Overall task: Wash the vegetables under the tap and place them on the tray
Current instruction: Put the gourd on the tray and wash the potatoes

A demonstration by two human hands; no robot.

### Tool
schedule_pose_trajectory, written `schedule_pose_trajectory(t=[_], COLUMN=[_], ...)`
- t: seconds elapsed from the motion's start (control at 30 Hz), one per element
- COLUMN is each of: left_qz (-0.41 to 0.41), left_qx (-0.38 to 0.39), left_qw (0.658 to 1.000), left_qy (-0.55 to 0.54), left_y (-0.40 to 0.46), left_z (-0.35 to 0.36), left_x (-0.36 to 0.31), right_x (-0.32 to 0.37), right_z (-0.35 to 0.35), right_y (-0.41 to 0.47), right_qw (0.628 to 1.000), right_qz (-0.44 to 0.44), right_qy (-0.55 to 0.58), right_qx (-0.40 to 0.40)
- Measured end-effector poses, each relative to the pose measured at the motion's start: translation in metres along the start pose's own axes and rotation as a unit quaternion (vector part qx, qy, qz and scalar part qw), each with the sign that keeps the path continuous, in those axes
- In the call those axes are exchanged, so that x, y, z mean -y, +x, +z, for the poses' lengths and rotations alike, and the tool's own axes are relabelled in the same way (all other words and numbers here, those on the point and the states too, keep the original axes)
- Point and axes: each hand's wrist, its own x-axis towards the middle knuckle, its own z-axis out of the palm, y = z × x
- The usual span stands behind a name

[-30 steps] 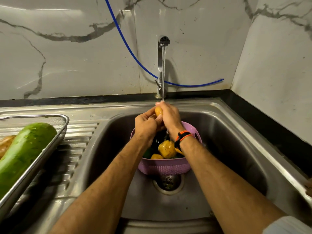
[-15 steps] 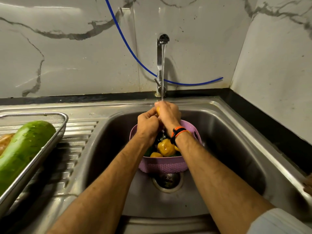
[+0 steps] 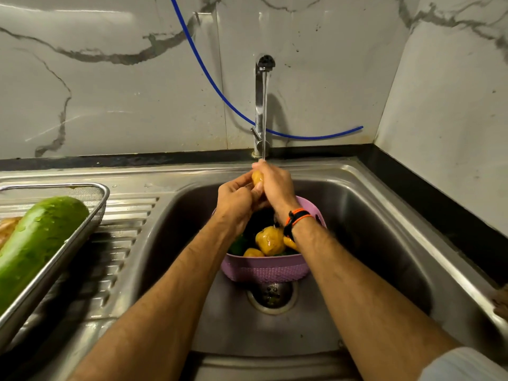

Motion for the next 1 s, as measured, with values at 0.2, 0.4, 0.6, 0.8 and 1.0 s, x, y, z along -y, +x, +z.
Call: schedule_pose_trajectory(t=[0.2, 0.4, 0.6, 0.8, 1.0], left_qz=[0.003, -0.021, 0.027, 0.003, -0.009], left_qx=[0.037, 0.038, -0.033, -0.054, -0.045], left_qw=[0.998, 0.999, 0.996, 0.998, 0.998], left_qy=[0.041, 0.033, 0.079, 0.043, 0.031], left_y=[-0.001, 0.005, 0.010, 0.012, 0.011], left_z=[0.002, -0.006, 0.000, -0.002, -0.004], left_x=[0.006, 0.001, 0.010, 0.006, 0.004], right_x=[0.000, 0.002, -0.003, -0.008, -0.016], right_z=[0.001, -0.011, -0.009, -0.021, -0.025], right_y=[0.003, 0.006, 0.003, 0.001, 0.004], right_qw=[0.994, 0.998, 0.999, 0.995, 0.993], right_qz=[0.008, 0.048, 0.009, -0.006, -0.079], right_qy=[-0.080, 0.047, -0.012, 0.079, -0.056], right_qx=[-0.080, 0.019, 0.039, 0.066, 0.071])
